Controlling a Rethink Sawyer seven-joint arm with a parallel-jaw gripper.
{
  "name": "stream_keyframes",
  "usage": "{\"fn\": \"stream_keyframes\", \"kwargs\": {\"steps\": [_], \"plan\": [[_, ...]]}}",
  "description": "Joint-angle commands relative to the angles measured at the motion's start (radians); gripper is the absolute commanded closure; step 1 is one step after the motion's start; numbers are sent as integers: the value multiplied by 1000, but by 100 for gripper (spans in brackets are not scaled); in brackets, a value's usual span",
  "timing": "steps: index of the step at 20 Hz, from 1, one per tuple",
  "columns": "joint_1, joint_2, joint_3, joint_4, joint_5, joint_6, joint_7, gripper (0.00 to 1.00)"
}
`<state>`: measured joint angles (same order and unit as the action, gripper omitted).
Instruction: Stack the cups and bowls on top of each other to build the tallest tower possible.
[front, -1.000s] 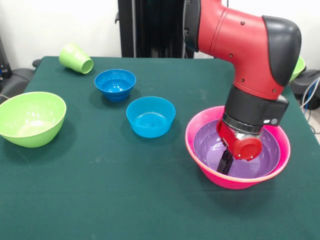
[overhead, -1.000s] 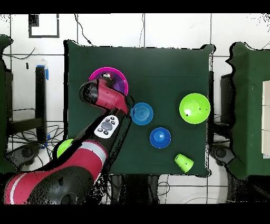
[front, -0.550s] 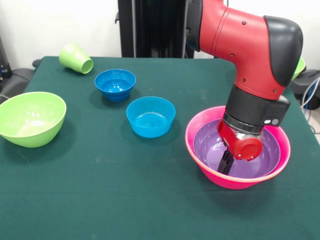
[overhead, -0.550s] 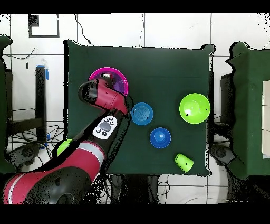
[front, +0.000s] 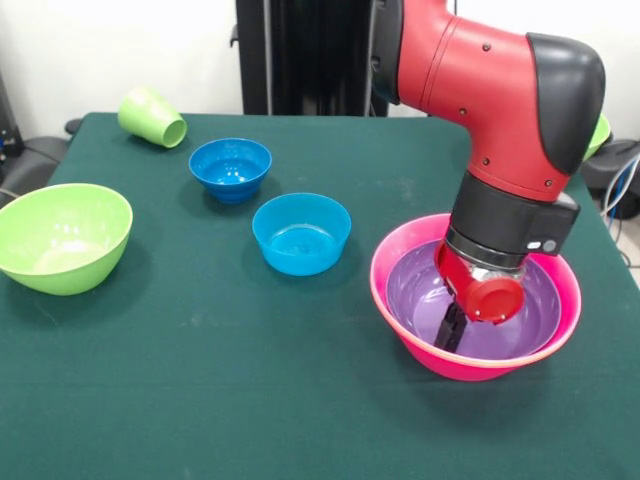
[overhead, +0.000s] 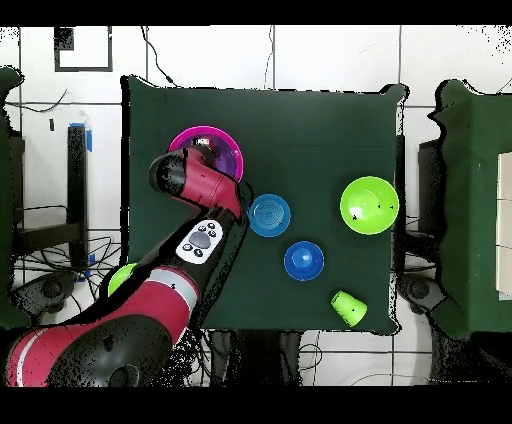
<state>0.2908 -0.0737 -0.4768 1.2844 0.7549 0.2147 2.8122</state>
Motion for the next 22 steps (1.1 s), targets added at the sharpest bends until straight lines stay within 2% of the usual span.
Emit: {"fn": "stream_keyframes", "kwargs": {"steps": [1, 4, 7, 11, 12, 15, 18, 22], "plan": [[15, 133, 77, -23, 49, -50, 197, 100], [21, 138, 59, -22, 52, -39, 195, 100], [22, 78, 49, 32, 34, 8, 170, 100], [43, -41, 35, 120, -6, 109, 130, 100], [42, -104, 45, 170, -20, 131, 105, 100], [18, -219, 58, 266, -48, 156, 41, 100], [0, -362, 63, 362, -69, 227, -25, 100], [-13, -490, 77, 448, -92, 297, -64, 100]]}}
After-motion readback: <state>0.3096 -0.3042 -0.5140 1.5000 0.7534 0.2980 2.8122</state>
